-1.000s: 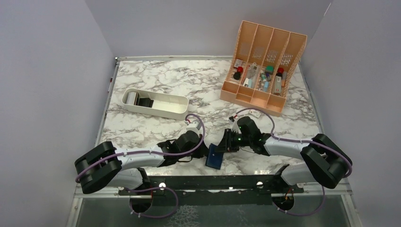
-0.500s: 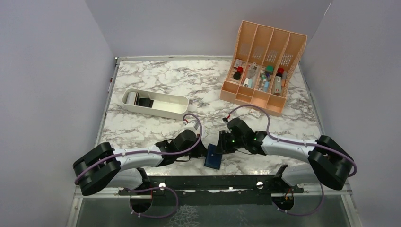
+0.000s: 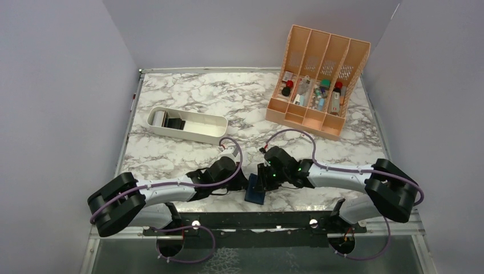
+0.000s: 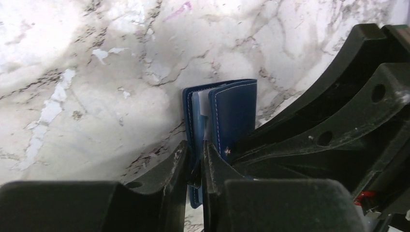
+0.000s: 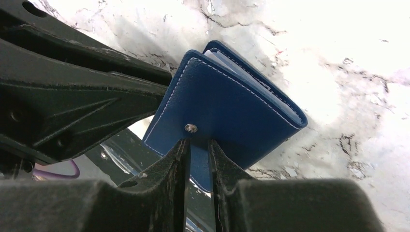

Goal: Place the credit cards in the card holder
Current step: Close the card holder at the center of the board.

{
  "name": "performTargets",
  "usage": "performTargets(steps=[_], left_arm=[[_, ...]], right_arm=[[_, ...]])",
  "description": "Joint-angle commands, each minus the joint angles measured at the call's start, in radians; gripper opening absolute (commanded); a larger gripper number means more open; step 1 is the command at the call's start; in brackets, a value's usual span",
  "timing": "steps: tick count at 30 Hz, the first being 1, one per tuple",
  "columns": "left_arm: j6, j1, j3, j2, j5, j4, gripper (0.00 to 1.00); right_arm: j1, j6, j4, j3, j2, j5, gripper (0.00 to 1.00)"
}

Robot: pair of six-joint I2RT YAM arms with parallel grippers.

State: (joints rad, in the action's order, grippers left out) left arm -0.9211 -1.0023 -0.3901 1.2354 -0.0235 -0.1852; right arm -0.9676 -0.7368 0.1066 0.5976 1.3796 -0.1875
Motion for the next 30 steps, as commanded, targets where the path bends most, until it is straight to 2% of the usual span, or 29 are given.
performTargets(steps=[1,7,12,20,24,30], left_arm=[[-0.016,0.002,-0.005,-0.053,0.03,-0.016,0.21],[-0.034,0.006,0.025,-0.135,0.061,-0.039,0.33],[-0.049,0.008,0.056,-0.15,0.095,-0.071,0.37],[0.008,0.008,0.031,-0.187,-0.016,0.115,0.41],[0.076,0.008,-0.015,-0.176,-0.014,0.181,0.46],[0.092,0.008,-0.057,-0.153,-0.026,0.245,0.45]], right_arm=[[-0.019,-0.004,0.058,0.021,0.077,0.089,0.25],[-0.023,-0.008,0.073,-0.001,0.036,0.134,0.24],[-0.023,-0.006,0.056,0.003,0.059,0.113,0.24],[-0.023,0.001,0.055,0.017,0.066,0.106,0.24],[-0.023,0.001,0.051,0.013,0.064,0.106,0.24],[-0.022,0.001,0.048,0.014,0.063,0.104,0.23]])
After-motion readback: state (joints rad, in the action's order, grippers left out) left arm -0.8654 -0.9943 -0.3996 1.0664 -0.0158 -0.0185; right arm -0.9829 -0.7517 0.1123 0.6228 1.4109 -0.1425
